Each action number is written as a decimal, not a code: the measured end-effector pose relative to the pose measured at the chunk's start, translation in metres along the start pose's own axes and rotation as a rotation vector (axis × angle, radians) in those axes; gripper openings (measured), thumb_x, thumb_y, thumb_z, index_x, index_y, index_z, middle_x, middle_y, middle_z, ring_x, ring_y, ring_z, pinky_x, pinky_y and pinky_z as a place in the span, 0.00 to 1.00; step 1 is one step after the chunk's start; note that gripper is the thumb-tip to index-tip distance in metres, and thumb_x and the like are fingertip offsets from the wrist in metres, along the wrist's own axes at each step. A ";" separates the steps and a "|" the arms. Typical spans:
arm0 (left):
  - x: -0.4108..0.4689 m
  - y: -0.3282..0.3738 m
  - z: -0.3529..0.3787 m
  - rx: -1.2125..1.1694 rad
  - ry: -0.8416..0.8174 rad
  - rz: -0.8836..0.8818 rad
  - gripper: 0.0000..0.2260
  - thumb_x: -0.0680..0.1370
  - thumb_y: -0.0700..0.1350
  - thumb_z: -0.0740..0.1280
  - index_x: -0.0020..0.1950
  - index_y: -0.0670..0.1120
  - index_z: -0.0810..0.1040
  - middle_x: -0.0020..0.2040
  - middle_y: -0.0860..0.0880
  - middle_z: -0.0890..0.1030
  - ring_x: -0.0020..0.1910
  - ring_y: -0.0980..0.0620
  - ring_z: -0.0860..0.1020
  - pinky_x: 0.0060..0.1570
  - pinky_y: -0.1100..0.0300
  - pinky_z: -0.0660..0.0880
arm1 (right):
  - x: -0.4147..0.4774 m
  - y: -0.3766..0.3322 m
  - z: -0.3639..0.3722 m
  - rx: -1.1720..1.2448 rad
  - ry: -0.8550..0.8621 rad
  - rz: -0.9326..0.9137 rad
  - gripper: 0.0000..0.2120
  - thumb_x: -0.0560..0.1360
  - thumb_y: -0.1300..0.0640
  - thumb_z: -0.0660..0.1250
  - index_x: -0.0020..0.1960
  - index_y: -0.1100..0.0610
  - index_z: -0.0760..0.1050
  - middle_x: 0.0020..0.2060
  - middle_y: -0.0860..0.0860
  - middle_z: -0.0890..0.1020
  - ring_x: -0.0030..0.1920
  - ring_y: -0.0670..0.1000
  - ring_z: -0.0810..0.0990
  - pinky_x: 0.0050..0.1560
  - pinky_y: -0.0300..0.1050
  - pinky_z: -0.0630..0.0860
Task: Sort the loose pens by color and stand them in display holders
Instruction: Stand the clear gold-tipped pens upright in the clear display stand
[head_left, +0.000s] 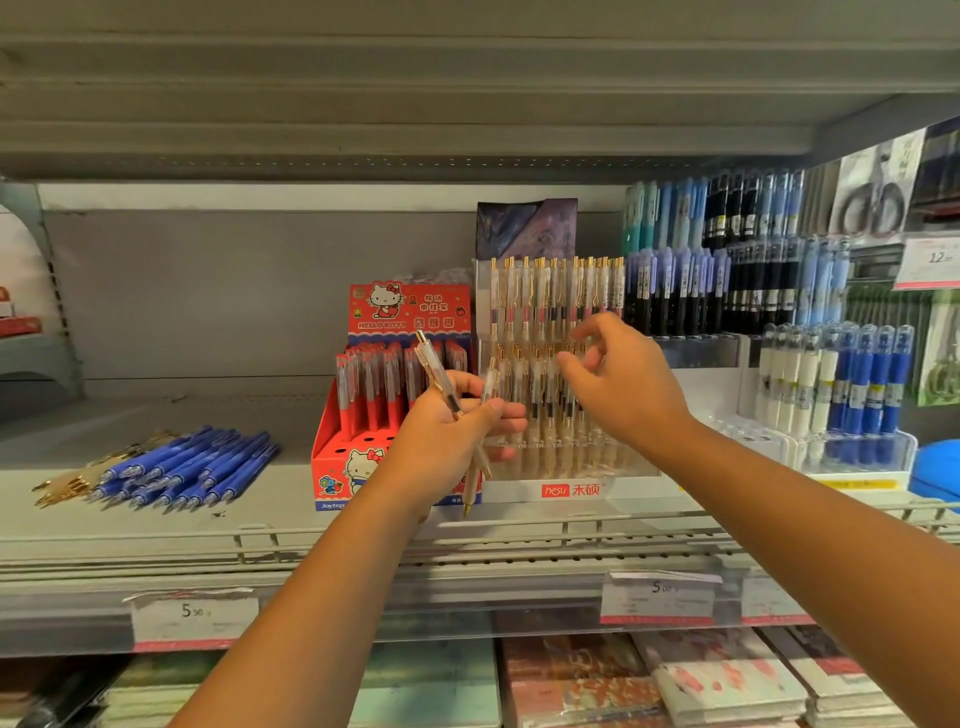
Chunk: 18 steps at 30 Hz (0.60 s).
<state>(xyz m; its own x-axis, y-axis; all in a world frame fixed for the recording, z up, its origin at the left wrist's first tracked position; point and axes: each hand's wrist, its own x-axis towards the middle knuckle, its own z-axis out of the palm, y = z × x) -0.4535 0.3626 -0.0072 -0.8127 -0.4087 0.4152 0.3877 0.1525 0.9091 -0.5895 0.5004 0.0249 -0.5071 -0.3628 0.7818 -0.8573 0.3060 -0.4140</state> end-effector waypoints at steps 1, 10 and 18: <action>0.000 -0.001 0.000 -0.013 -0.008 0.004 0.05 0.81 0.38 0.64 0.56 0.42 0.71 0.48 0.43 0.86 0.49 0.47 0.85 0.41 0.54 0.83 | -0.002 -0.008 0.000 0.078 -0.033 -0.012 0.06 0.77 0.53 0.67 0.53 0.52 0.75 0.36 0.48 0.78 0.37 0.46 0.77 0.36 0.43 0.75; 0.002 -0.006 -0.003 0.005 -0.054 0.005 0.05 0.81 0.35 0.62 0.53 0.44 0.73 0.52 0.32 0.80 0.51 0.41 0.84 0.41 0.50 0.82 | -0.009 -0.051 0.013 0.582 -0.454 0.182 0.05 0.75 0.58 0.72 0.49 0.58 0.81 0.39 0.52 0.83 0.35 0.43 0.82 0.34 0.34 0.77; 0.005 -0.007 -0.004 0.012 -0.016 -0.057 0.03 0.82 0.44 0.63 0.55 0.48 0.75 0.48 0.46 0.85 0.48 0.46 0.84 0.46 0.48 0.81 | -0.006 -0.035 -0.004 0.596 -0.391 0.231 0.07 0.78 0.64 0.68 0.53 0.56 0.81 0.45 0.58 0.83 0.43 0.53 0.83 0.45 0.49 0.83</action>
<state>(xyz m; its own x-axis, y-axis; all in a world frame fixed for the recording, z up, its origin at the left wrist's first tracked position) -0.4588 0.3558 -0.0113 -0.8401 -0.4026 0.3635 0.3356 0.1407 0.9314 -0.5561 0.4956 0.0366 -0.5793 -0.6677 0.4674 -0.5714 -0.0763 -0.8171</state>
